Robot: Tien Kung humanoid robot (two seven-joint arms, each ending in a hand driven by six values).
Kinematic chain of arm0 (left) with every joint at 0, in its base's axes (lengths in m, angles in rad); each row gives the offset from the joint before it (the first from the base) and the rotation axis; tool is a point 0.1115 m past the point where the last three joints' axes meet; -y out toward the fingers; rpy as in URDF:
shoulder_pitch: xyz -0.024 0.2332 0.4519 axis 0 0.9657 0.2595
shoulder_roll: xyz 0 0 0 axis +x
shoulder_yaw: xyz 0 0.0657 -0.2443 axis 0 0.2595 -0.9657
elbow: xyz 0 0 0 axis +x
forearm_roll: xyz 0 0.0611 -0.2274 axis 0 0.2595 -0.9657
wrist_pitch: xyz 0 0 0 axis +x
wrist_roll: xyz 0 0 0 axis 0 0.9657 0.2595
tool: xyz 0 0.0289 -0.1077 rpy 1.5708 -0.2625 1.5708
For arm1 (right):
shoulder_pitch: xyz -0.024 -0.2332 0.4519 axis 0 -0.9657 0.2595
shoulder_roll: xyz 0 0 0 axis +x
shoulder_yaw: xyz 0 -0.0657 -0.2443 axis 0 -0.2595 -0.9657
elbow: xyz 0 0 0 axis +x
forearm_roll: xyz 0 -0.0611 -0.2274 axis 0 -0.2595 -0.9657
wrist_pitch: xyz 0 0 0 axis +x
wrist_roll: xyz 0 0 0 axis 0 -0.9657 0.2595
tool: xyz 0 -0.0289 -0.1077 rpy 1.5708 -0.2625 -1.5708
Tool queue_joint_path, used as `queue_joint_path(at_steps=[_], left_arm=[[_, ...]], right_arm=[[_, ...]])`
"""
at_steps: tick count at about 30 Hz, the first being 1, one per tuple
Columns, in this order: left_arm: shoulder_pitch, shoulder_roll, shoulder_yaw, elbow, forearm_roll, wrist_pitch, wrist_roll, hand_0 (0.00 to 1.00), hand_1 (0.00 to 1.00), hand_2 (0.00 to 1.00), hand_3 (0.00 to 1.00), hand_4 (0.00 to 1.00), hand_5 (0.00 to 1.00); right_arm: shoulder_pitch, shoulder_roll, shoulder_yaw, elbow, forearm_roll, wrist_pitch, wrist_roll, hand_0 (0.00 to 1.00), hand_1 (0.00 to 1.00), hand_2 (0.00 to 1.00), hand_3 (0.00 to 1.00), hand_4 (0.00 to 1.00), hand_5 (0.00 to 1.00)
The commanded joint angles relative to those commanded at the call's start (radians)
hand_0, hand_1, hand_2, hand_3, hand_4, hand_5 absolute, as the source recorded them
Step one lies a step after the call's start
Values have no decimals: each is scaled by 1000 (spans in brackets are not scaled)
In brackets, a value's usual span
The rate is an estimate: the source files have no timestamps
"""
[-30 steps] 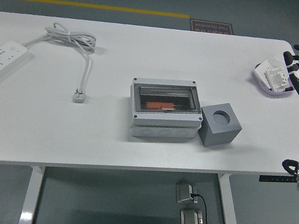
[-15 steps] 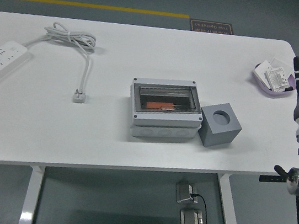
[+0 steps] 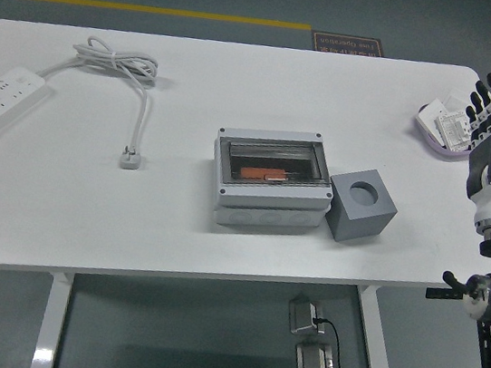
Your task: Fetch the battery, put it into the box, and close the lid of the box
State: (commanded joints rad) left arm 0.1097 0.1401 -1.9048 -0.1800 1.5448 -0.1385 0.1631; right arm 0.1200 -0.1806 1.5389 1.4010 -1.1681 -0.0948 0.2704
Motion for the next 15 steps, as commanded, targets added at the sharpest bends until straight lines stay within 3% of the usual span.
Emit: queue_joint_path(at_steps=[3, 4, 9, 10, 15], left_arm=[[0, 8, -4, 0, 8, -4, 9, 619, 652, 605, 655, 760, 237], [0, 10, -6, 0, 11, -6, 12, 632, 672, 614, 652, 760, 240], [4, 16, -16, 0, 28, -26, 46, 632, 672, 614, 652, 760, 240], [4, 17, -17, 0, 31, -31, 55, 644, 684, 636, 648, 760, 241], [5, 24, -27, 0, 58, -57, 95, 644, 684, 636, 648, 760, 241]], right_arm=[[-5, -4, -10, 0, -11, -1, -7, 998, 998, 998, 817, 998, 998], [-8, -6, -14, 0, -14, -1, -9, 998, 998, 992, 882, 998, 998], [-27, -5, -34, -7, -23, 5, -15, 998, 998, 992, 882, 998, 998], [-28, -4, -40, -9, -23, 6, -14, 998, 998, 976, 956, 998, 998], [-27, 4, -80, -14, -41, 5, -11, 998, 998, 976, 956, 998, 998]])
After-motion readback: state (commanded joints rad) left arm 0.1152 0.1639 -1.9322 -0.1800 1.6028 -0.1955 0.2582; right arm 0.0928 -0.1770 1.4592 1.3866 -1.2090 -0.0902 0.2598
